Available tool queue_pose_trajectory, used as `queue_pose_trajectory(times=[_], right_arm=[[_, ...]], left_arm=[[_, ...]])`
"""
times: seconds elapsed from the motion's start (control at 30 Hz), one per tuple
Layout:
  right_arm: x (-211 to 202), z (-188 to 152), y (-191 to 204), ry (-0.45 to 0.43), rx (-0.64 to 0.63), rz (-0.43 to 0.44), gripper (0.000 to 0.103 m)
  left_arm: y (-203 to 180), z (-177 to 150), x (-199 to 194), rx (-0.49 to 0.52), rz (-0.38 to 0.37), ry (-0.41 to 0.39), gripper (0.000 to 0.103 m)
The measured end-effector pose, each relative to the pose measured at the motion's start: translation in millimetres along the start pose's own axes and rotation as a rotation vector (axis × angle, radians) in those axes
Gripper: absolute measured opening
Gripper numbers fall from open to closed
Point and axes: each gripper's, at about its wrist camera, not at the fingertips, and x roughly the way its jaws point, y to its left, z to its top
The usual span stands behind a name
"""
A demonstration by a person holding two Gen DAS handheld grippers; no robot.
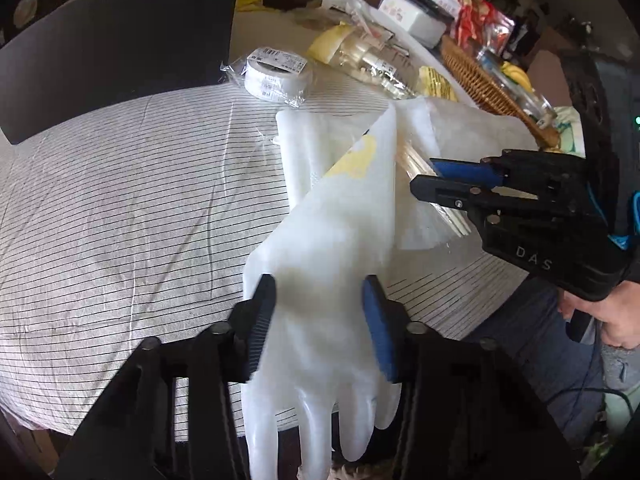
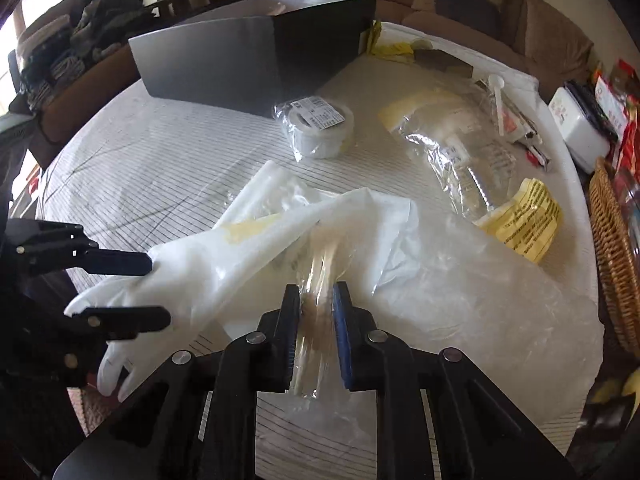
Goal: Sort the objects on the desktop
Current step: 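Carry the bagged bamboo sticks with the right gripper into the black box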
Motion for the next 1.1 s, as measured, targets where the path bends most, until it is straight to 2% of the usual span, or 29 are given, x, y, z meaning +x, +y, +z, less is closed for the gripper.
queue_pose_trajectory(times=[0.07, 0.13, 0.2, 0.4, 0.53, 0.6, 0.63, 0.8, 0.9, 1.0, 1.1], right_arm=[[-6.2, -0.7, -7.6, -0.027, 0.027, 0.030, 0.013], [-19.8, 1.3, -22.0, -0.069, 0.091, 0.096, 0.012], [-36.8, 7.8, -34.5, -0.110, 0.144, 0.145, 0.009], [-86.1, 48.6, -56.9, -0.215, 0.175, 0.183, 0.009], [-105.3, 90.9, -69.3, -0.265, 0.211, 0.281, 0.010], [-106.9, 124.1, -66.9, -0.275, 0.197, 0.308, 0.010], [-104.4, 143.6, -65.0, -0.276, 0.189, 0.315, 0.010], [-57.4, 255.8, -54.9, -0.252, 0.210, 0.391, 0.010], [-9.5, 322.2, -44.0, -0.229, 0.248, 0.422, 0.010], [41.0, 380.0, -31.4, -0.203, 0.279, 0.423, 0.010], [88.8, 421.5, -20.4, -0.174, 0.296, 0.390, 0.010]], left_arm=[[3.0, 4.3, -6.1, -0.022, -0.019, -0.021, 0.017], [5.9, 10.0, -12.9, -0.036, -0.039, -0.042, 0.013], [8.2, 19.2, -21.1, -0.050, -0.063, -0.068, 0.005], [7.4, 59.6, -45.1, -0.047, -0.092, -0.146, 0.004], [2.0, 63.7, -42.4, -0.007, -0.108, -0.134, 0.008], [2.3, 57.0, -31.8, -0.006, -0.115, -0.107, 0.022], [3.6, 52.3, -25.4, -0.012, -0.125, -0.092, 0.025], [4.9, 31.5, -1.6, -0.002, -0.130, -0.022, 0.025], [9.0, 39.0, -4.1, -0.015, -0.150, -0.043, 0.025], [19.4, 50.2, -3.6, -0.050, -0.161, -0.061, 0.025], [27.0, 54.0, 2.8, -0.072, -0.161, -0.040, 0.025]])
